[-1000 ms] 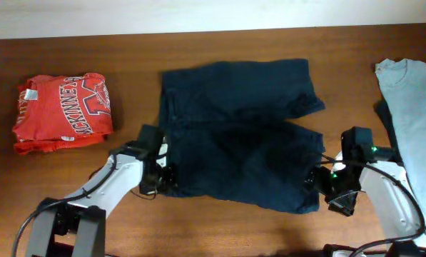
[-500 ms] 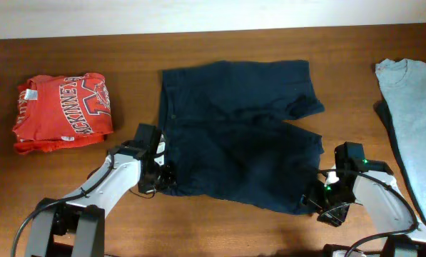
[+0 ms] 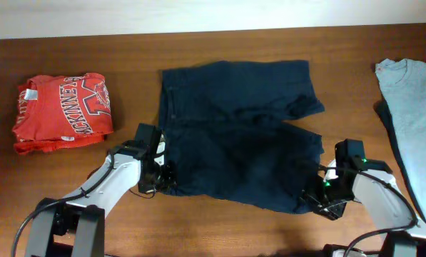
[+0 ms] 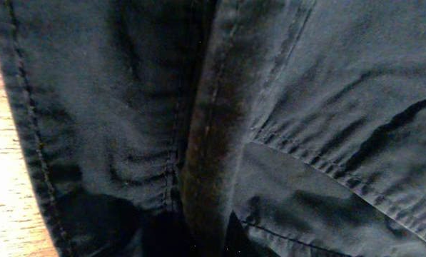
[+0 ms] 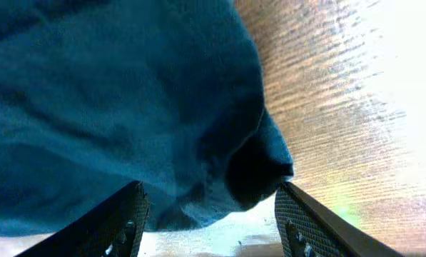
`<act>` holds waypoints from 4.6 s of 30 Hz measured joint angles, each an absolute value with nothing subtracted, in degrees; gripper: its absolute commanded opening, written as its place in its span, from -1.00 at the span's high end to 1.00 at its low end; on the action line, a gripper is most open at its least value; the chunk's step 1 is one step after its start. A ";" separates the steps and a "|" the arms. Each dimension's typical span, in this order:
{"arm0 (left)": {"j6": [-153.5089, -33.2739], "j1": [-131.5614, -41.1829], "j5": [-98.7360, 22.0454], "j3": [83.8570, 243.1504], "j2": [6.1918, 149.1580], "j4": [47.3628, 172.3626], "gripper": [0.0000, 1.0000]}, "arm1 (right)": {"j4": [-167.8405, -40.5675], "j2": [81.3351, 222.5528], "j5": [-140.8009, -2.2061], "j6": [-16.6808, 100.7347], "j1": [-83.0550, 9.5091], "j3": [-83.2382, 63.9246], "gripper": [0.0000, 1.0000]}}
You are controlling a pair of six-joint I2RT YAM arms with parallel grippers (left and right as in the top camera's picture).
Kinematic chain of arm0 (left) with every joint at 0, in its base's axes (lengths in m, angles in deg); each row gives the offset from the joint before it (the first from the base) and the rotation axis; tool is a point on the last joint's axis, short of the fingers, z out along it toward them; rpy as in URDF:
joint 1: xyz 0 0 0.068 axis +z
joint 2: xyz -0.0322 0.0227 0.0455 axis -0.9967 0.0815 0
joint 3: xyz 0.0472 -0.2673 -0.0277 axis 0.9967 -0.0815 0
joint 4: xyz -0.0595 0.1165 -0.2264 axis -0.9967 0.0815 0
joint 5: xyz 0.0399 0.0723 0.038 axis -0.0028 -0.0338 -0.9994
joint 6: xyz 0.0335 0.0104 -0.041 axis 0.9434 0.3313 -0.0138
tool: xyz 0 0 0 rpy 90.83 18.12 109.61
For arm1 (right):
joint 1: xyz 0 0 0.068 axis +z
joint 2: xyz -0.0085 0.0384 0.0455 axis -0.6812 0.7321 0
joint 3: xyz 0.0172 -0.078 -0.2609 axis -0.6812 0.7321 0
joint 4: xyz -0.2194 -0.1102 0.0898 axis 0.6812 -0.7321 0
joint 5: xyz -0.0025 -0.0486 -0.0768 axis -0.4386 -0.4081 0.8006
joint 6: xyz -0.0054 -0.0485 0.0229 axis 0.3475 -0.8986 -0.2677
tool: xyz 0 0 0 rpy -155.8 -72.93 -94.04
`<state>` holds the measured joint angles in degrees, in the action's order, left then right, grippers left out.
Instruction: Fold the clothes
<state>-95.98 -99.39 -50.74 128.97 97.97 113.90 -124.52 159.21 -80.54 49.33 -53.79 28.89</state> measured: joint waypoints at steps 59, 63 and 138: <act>-94.69 -99.89 -65.86 146.65 78.82 130.64 0.99 | -123.76 150.75 -85.92 41.57 -52.74 3.56 0.92; -96.00 -99.91 -70.76 146.65 84.13 128.34 0.99 | -113.33 163.80 -86.49 39.36 -48.70 3.45 0.93; -96.40 -102.78 -74.28 151.79 102.19 118.73 0.99 | -72.65 197.72 -78.84 34.03 -27.82 -13.78 0.62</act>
